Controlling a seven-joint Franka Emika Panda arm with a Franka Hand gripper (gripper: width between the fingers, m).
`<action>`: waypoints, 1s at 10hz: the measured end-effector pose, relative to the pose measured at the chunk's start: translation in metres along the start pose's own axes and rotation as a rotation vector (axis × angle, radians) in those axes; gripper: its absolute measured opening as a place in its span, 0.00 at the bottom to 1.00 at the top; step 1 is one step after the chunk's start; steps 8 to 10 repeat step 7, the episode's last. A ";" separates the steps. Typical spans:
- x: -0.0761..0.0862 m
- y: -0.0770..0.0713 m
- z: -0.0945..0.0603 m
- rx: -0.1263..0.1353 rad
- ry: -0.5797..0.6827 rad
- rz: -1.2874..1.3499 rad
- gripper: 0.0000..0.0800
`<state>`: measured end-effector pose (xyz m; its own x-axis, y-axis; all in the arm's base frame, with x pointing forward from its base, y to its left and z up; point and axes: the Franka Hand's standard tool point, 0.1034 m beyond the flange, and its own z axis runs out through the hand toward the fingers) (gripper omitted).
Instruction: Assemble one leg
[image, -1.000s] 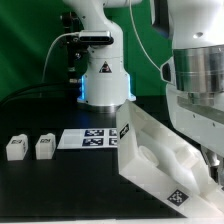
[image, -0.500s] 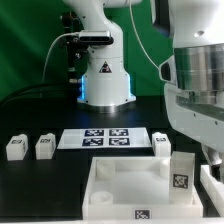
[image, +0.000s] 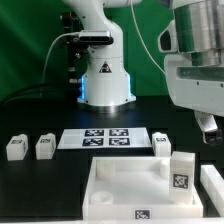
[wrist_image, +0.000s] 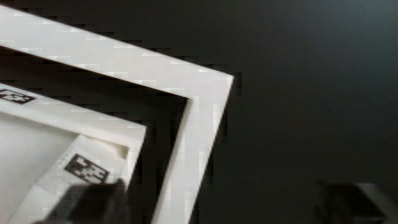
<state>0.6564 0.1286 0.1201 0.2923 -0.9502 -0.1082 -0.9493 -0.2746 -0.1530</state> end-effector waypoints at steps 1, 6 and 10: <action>0.000 0.001 0.001 -0.002 0.000 -0.002 0.72; -0.001 0.001 0.002 -0.003 0.000 -0.003 0.81; -0.001 0.001 0.002 -0.003 0.000 -0.003 0.81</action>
Offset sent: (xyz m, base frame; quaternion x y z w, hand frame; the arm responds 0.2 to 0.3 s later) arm 0.0000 0.0000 0.0000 0.0000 0.0000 0.0000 1.0000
